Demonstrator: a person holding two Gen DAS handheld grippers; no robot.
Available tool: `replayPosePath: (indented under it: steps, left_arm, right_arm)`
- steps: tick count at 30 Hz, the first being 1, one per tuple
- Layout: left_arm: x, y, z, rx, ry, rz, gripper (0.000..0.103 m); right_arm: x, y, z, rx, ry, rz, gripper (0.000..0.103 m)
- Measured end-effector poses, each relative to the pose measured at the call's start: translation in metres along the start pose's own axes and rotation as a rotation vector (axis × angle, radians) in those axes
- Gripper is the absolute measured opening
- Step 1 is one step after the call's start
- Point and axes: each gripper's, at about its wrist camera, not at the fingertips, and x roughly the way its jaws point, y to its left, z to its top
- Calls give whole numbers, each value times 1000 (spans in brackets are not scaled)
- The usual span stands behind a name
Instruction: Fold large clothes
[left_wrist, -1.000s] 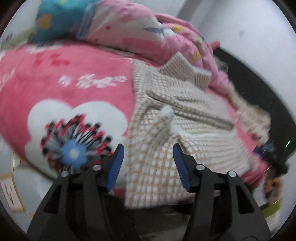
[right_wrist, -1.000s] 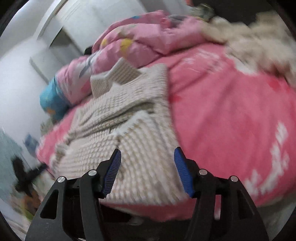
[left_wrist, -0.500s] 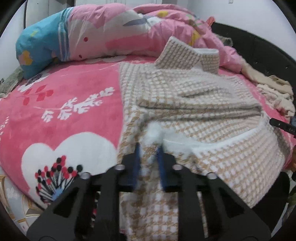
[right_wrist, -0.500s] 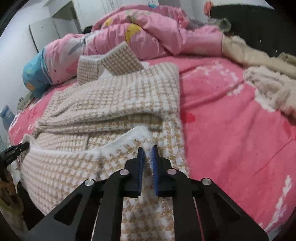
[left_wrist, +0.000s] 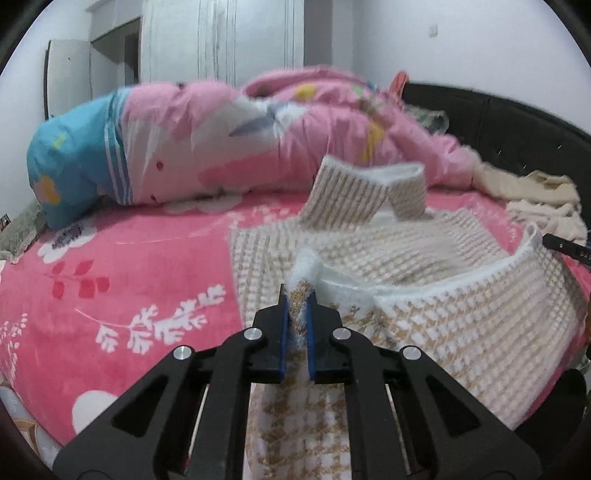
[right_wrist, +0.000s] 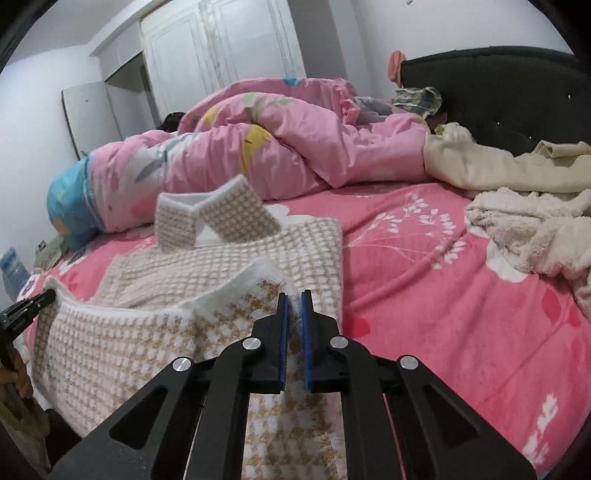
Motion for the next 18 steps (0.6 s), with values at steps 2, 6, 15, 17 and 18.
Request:
replayPosePath:
  steps: [2,6,15,17,18]
  left_arm:
    - [30,3,-14,-11,102,3,7]
    - [52,9,-37,-31,151,-13,8]
    - [52,21,-32,-102,163,-12,42]
    - [29,32,-28,-152,115,14,65]
    - [15,35,-28,-171,80,0,65]
  right_arm:
    - [32,-7,-14,18,100,4,7]
    - [53,-17,-28,48,152,36,7]
    - [50,-27,-22,93,235,96,25]
    - [22,-25,-23,79,177,39,67]
    - [9,-22,-24,59,146,35,68]
